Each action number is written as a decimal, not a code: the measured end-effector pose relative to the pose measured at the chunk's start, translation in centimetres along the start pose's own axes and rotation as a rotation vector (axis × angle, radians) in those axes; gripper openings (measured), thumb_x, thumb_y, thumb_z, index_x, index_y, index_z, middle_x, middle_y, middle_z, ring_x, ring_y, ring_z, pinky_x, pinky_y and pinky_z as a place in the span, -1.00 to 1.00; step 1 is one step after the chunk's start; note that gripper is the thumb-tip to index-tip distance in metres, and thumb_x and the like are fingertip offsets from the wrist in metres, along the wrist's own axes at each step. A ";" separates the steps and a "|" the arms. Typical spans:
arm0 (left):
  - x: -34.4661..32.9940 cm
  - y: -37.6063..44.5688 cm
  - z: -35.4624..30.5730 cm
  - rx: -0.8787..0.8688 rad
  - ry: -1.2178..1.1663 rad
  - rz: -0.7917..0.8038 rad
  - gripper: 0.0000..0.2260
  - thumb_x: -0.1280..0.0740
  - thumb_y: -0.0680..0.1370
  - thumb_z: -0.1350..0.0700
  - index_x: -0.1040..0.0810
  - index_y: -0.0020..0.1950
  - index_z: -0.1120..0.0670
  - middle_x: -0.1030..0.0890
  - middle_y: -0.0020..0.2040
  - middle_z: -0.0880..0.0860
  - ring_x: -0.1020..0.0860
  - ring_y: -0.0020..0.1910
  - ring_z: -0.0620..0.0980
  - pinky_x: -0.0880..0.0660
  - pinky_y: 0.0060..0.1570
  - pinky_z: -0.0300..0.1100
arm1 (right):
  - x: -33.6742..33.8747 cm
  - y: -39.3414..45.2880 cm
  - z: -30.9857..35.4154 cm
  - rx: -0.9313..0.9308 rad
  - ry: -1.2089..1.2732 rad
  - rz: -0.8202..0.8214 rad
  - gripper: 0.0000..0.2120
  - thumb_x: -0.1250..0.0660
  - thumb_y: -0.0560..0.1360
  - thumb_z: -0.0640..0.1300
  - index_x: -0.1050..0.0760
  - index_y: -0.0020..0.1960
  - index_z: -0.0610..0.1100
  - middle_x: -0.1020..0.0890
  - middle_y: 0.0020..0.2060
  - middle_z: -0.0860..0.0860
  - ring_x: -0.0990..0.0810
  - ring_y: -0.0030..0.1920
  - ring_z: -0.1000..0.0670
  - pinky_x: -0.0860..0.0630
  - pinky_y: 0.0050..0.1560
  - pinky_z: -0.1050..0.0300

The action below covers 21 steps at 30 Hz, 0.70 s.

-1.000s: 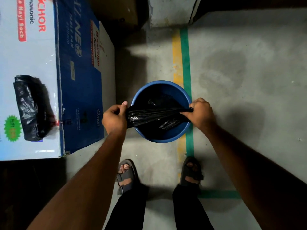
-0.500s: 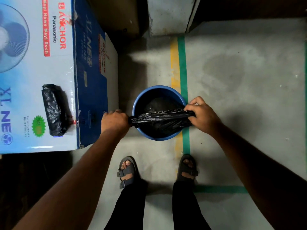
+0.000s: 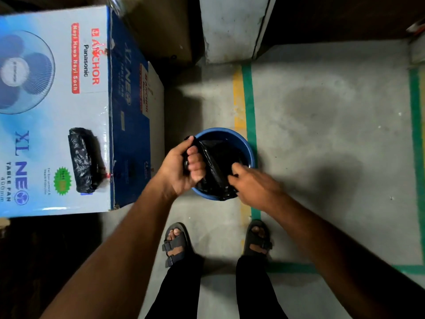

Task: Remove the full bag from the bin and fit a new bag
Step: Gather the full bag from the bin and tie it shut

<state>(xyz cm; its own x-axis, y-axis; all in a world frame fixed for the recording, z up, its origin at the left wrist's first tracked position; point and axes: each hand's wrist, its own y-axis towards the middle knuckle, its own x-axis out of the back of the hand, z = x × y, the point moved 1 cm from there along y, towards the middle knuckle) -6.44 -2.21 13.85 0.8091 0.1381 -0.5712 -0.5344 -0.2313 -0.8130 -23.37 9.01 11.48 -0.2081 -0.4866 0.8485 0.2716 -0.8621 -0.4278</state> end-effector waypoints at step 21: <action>-1.7 2.5 3.6 -0.259 0.322 -0.154 -0.71 -0.12 0.67 0.07 -0.59 -0.03 0.15 -0.70 -0.07 0.11 -0.66 -0.11 0.05 -0.63 -0.08 -0.10 | 6.5 1.5 -0.6 -0.074 0.549 -0.020 -0.79 -0.38 0.49 -0.13 -0.63 0.11 -0.06 -0.69 0.08 0.05 -0.62 0.11 0.07 -0.43 0.13 0.35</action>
<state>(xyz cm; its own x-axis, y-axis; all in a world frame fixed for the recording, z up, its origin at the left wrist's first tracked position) -10.07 0.47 12.40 0.9314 -0.1073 -0.3479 -0.3557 -0.4713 -0.8070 -24.88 4.43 16.17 -0.6776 -0.4548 0.5780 0.1994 -0.8701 -0.4508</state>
